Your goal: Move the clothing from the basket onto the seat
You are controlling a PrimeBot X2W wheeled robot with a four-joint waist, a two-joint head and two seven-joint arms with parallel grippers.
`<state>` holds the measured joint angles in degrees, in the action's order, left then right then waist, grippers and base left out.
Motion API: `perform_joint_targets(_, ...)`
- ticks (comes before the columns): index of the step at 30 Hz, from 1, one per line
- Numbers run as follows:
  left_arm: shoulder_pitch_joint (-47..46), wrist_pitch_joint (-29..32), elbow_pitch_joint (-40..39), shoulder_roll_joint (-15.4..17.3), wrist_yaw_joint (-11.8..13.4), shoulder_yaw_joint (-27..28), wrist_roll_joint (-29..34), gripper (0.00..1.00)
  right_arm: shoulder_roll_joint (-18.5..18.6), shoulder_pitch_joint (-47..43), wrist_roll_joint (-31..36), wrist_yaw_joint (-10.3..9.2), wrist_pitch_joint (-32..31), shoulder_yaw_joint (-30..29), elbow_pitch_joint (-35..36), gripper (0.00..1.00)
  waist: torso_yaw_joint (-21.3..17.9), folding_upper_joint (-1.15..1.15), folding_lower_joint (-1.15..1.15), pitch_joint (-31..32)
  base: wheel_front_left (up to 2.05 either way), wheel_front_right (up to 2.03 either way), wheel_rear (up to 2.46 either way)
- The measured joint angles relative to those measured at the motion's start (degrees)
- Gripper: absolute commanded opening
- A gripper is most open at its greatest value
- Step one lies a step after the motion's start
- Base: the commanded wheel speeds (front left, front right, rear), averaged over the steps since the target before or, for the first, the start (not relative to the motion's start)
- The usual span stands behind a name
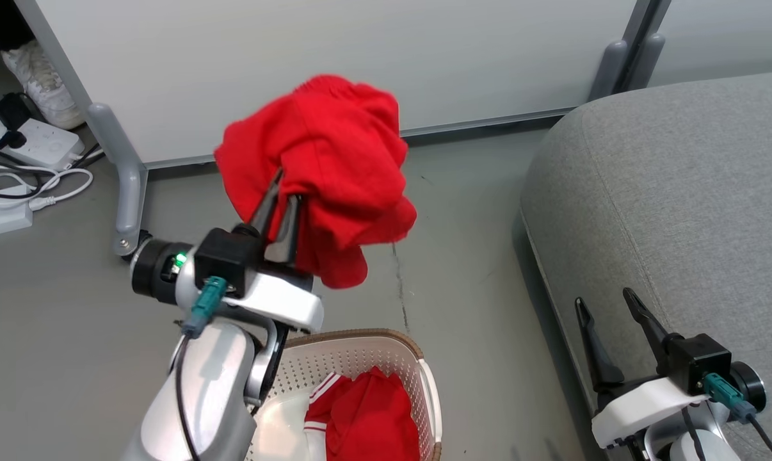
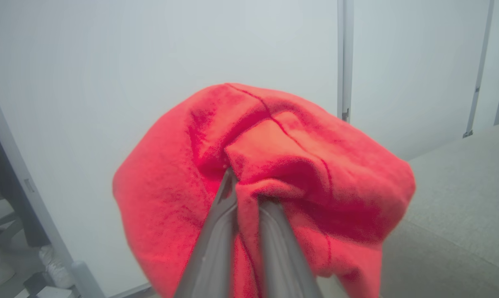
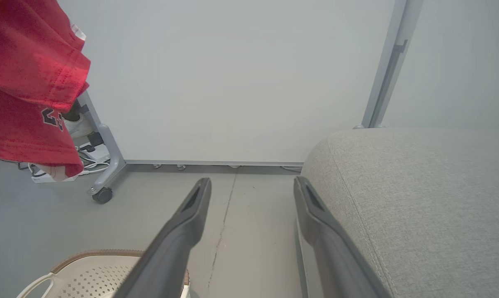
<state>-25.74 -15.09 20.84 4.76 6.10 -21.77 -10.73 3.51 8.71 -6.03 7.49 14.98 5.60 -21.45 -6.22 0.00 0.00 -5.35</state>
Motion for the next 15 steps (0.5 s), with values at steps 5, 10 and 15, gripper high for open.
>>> perform_joint_targets(5,0.9,-0.1,-12.3,-1.6,1.1,4.5,-0.6,0.00,0.2,-0.4,0.6,0.00,0.0,-0.2,0.4,1.00,-0.4,0.00,0.00,0.6,0.00,0.00,0.00)
perform_joint_targets(10,1.3,-0.1,-20.0,-1.9,1.0,3.9,-2.4,0.00,0.3,-1.1,0.6,0.00,0.0,-0.5,0.3,1.00,-0.7,0.00,0.00,1.3,0.00,0.00,0.00)
perform_joint_targets(15,2.0,-0.1,-23.7,-1.9,1.0,-0.1,-5.0,0.00,0.3,-1.9,0.8,0.00,0.0,-0.5,0.4,1.00,-1.2,0.00,0.00,2.0,0.00,0.00,0.00)
